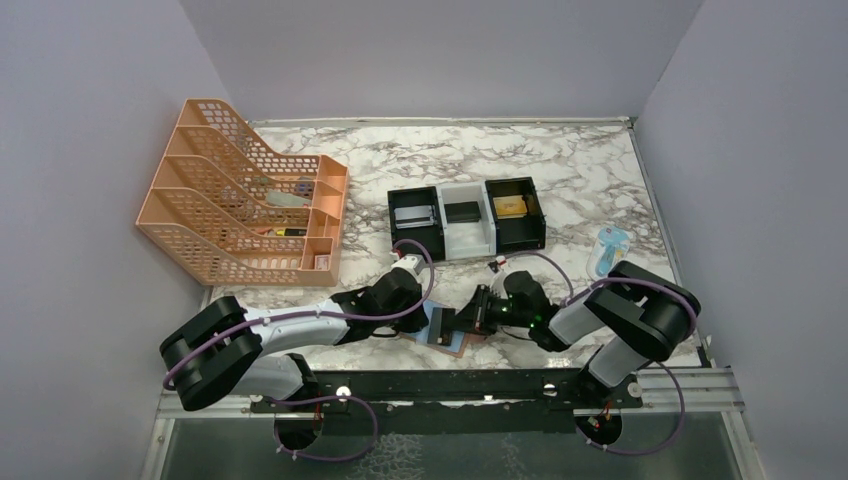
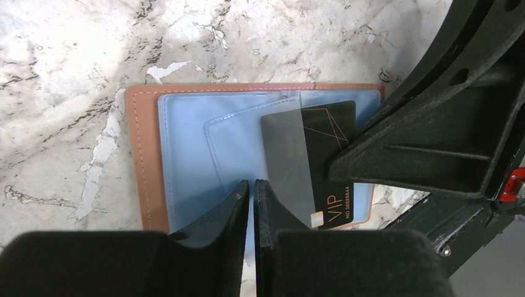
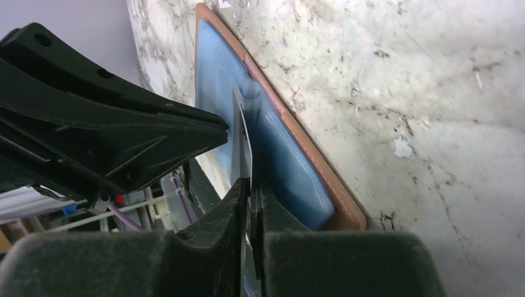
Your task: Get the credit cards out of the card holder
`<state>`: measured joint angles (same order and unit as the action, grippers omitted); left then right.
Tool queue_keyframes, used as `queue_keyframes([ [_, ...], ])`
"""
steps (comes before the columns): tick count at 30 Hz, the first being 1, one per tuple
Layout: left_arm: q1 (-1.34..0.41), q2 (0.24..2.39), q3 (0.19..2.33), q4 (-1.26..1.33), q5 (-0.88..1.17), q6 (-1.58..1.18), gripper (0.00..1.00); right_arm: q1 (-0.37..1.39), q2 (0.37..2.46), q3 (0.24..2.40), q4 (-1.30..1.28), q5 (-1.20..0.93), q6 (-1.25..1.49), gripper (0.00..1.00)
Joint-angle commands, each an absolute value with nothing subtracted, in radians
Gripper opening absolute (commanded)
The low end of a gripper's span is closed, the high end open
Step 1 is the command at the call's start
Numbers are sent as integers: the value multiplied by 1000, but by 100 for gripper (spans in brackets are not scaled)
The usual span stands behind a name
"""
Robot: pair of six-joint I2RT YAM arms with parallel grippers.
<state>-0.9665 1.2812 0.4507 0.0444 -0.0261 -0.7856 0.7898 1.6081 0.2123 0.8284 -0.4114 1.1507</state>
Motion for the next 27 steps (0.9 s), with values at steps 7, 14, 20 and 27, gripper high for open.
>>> queue_keyframes([
  [7,-973,1288,453,-2,-48,-768,12,786,1446,182,655,-335,1080,1],
  [14,-974,1259,454,-11,-70,-775,12,783,1132,204,294,-143,949,1],
  [20,-974,1218,466,-21,-84,-769,17,783,898,256,144,2,793,1],
  [27,-973,1153,531,-128,-156,-732,37,784,758,335,108,166,536,1],
])
